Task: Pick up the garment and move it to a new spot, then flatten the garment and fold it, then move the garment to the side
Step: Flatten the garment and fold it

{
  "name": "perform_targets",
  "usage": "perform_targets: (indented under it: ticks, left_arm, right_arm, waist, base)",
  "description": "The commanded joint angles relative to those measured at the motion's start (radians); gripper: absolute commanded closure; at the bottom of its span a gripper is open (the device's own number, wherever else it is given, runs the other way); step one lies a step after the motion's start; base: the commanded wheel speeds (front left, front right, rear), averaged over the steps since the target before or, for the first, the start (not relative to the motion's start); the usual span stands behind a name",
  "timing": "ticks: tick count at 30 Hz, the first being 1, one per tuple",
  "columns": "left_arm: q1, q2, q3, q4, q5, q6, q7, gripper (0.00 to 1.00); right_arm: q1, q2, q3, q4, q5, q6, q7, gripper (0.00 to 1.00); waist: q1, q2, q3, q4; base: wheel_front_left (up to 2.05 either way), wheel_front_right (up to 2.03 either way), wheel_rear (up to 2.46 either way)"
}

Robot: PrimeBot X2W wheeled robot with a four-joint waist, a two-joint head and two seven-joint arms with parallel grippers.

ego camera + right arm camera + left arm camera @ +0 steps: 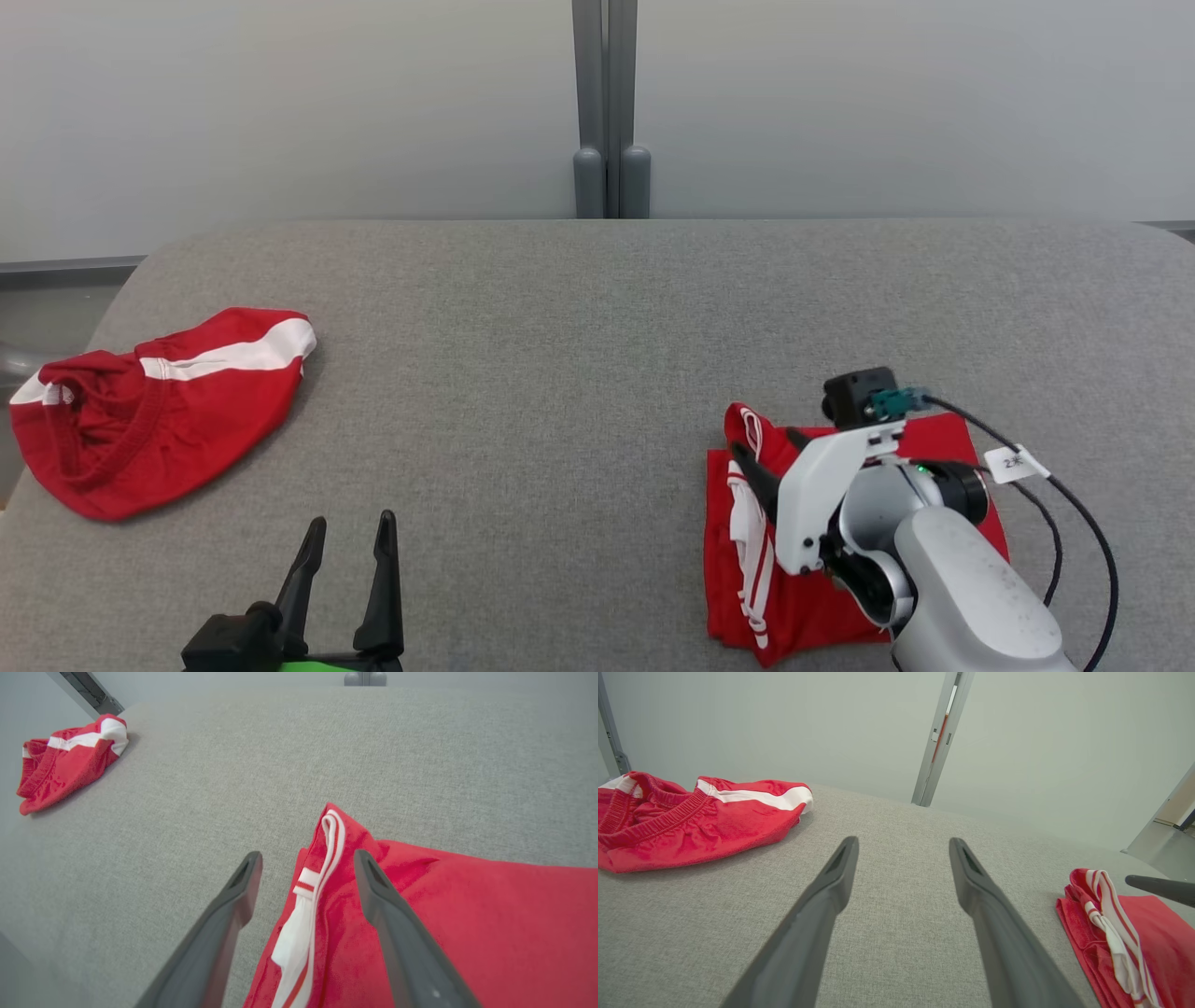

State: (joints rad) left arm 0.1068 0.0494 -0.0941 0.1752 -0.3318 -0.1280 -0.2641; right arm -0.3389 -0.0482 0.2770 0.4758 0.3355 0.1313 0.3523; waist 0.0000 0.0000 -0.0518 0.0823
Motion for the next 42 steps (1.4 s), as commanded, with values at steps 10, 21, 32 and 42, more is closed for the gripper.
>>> perform_targets:
  ticks: [10,21,32,42]
  left_arm:
    - [-0.002,0.002,0.009,-0.002,-0.018,-0.004,0.000,0.00]
    - [-0.030,0.002,-0.031,0.000,-0.013,-0.004,0.000,0.00]
    - [-0.051,0.003,-0.077,0.001,-0.025,-0.004,0.000,0.00]
    - [-0.061,0.003,-0.099,0.012,-0.033,-0.004,0.000,0.00]
  right_arm:
    - [-0.024,-0.004,-0.099,0.000,-0.027,-0.001,-0.168,0.00]
    - [0.003,-0.003,-0.212,0.170,-0.142,-0.001,-0.266,1.00]
    - [-0.118,-0.003,-0.118,0.410,-0.103,-0.001,-0.356,1.00]
    - [-0.223,-0.004,0.031,0.540,0.026,-0.001,-0.384,1.00]
  waist:
    - [0.0000,0.0000,-0.011,-0.027]
    - [0.0000,0.0000,0.012,0.000]
    - [0.0000,0.0000,0.066,0.104]
    - [0.0000,0.0000,0.078,0.160]
  base:
    - [0.00,0.00,0.00]
    - [0.00,0.00,0.00]
    - [0.00,0.00,0.00]
    - [0.00,0.00,0.00]
